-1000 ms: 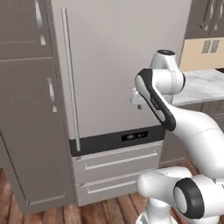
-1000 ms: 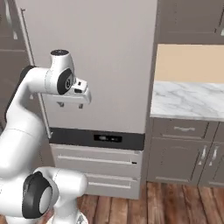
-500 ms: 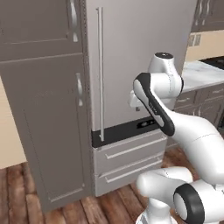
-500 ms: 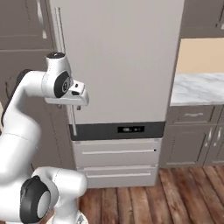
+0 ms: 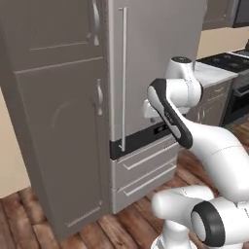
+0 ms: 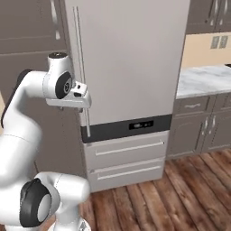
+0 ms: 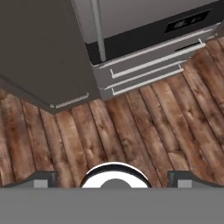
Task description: Open the fridge, grab two sodas, and place both sodas inside the bowl with ice on the dining counter.
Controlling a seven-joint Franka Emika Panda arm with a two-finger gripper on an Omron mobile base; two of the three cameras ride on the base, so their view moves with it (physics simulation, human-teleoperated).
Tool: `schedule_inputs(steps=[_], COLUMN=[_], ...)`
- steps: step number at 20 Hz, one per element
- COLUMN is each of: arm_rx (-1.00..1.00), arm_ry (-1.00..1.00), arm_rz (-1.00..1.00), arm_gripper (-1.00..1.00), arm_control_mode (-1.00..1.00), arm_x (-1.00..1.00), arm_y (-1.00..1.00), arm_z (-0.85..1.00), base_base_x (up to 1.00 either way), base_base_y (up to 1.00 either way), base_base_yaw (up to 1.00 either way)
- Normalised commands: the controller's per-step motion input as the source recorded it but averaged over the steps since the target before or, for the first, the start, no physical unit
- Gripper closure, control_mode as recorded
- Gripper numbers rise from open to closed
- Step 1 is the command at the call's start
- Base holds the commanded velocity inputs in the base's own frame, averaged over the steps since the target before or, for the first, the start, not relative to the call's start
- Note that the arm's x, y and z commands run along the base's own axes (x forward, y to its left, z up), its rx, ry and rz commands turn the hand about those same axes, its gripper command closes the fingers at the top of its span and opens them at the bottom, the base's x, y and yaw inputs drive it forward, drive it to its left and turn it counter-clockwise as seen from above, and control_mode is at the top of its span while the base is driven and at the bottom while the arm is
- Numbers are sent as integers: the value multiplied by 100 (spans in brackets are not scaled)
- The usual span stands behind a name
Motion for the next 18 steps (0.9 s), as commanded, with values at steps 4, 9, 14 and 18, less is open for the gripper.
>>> schedule_inputs(steps=[4,9,14,18], arm_rx=[0,0,0,0], arm_ry=[0,0,0,0], arm_rz=[0,0,0,0], arm_gripper=[-100,-100,-100,-100], arm_control_mode=[100,100,100,100], arm_x=[0,0,0,0], arm_y=[0,0,0,0], arm_z=[0,0,0,0], base_base_x=[12,19,43,40], base_base_y=[77,71,42,47], base_base_yaw=[-36,-32,-23,-20])
